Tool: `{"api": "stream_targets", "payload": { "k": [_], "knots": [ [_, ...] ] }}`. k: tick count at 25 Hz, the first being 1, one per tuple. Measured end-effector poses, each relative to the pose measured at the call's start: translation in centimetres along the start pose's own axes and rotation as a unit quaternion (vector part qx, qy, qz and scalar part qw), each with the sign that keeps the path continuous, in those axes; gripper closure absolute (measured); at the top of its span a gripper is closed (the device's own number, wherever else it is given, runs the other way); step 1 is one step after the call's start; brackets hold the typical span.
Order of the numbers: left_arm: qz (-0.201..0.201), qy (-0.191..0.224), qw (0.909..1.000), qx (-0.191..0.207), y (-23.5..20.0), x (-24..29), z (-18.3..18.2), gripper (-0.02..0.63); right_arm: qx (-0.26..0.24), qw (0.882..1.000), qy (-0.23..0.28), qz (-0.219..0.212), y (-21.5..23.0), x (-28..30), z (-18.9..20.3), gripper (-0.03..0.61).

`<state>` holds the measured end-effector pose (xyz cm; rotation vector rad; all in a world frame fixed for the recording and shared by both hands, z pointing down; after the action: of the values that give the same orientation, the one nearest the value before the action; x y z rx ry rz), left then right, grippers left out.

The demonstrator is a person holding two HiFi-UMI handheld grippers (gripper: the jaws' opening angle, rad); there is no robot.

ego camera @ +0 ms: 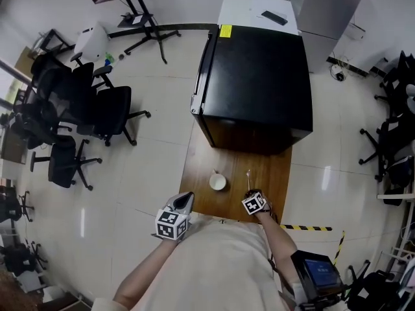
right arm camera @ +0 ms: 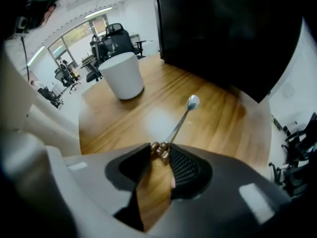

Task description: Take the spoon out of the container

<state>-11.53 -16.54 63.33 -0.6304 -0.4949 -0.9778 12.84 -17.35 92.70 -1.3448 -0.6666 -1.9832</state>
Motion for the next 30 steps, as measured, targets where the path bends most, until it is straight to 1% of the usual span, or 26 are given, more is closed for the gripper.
{"api": "stream_targets", "payload": {
  "k": [2,3,4,7,8,10,11,12,14,17,19,20,22,24,27,30],
  "knots": [
    [-0.001,0.002,1.0,-0.005,-0.4,-0.5,0.1,0.612,0.005,1.0,0.0,0.0,0.2,-0.1,-0.2,0.453],
    [-0.001,0.004,1.0,-0.008,-0.6,-0.7,0.2,0.612,0.013,1.0,0.001,-0.004,0.3,-0.3,-0.2,0.425],
    [0.001,0.005,0.9999,-0.012,-0.9,-0.8,0.3,0.612,0.026,1.0,-0.001,-0.008,0.4,-0.4,-0.1,0.357],
    [0.011,0.009,0.9997,-0.019,-1.5,-1.1,0.8,0.612,0.075,0.997,0.003,0.003,0.8,-1.6,0.6,0.35],
    [0.016,0.011,0.9996,-0.02,-1.6,-1.2,0.8,0.612,0.091,0.996,0.014,0.007,0.8,-2.4,0.7,0.35],
    [0.028,0.017,0.9994,-0.015,-1.7,-1.2,0.9,0.612,0.113,0.992,0.051,0.014,0.7,-4.5,0.2,0.35],
    [0.036,0.02,0.9991,-0.009,-1.6,-1.2,0.9,0.612,0.121,0.99,0.07,0.02,0.5,-5.8,0.0,0.351],
    [0.046,0.023,0.9987,-0.004,-1.6,-1.3,0.9,0.612,0.13,0.987,0.086,0.025,0.3,-7.1,-0.1,0.368],
    [0.068,0.026,0.9973,0.002,-1.5,-1.6,1.1,0.612,0.154,0.982,0.107,0.035,-0.7,-9.4,-0.1,0.384],
    [0.104,0.031,0.9941,0.003,-1.7,-2.3,1.7,0.614,0.191,0.973,0.114,0.061,-2.4,-12.2,0.0,0.404],
    [0.131,0.034,0.9906,0.016,-1.6,-2.8,2.1,0.614,0.215,0.967,0.11,0.081,-3.4,-13.8,0.3,0.44],
    [0.145,0.035,0.9884,0.027,-1.4,-3.0,2.3,0.614,0.226,0.964,0.11,0.086,-4.0,-14.5,0.3,0.443],
    [0.171,0.032,0.9835,0.049,-1.0,-3.4,3.0,0.614,0.239,0.96,0.119,0.09,-5.2,-15.6,-0.4,0.451],
    [0.192,0.027,0.9794,0.056,-1.1,-3.8,4.0,0.614,0.244,0.956,0.137,0.088,-6.5,-16.7,-1.7,0.46],
    [0.206,0.022,0.9765,0.059,-1.6,-4.5,5.1,0.614,0.246,0.951,0.167,0.088,-8.2,-18.2,-3.8,0.473],
    [0.201,0.024,0.9768,0.069,-2.4,-5.3,5.8,0.614,0.243,0.947,0.193,0.082,-9.5,-19.1,-5.5,0.472]
  ]
}}
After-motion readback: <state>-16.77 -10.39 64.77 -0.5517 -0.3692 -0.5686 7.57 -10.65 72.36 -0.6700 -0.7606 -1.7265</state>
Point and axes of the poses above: the fingertips, and each gripper's own axes: x forward along the fingers, y to its right, z out of its underside, the point moved 2 cm from there along -x, backward along the fingers, and after that the axes turned 2 degrees about -y, right-handed, at the moved point
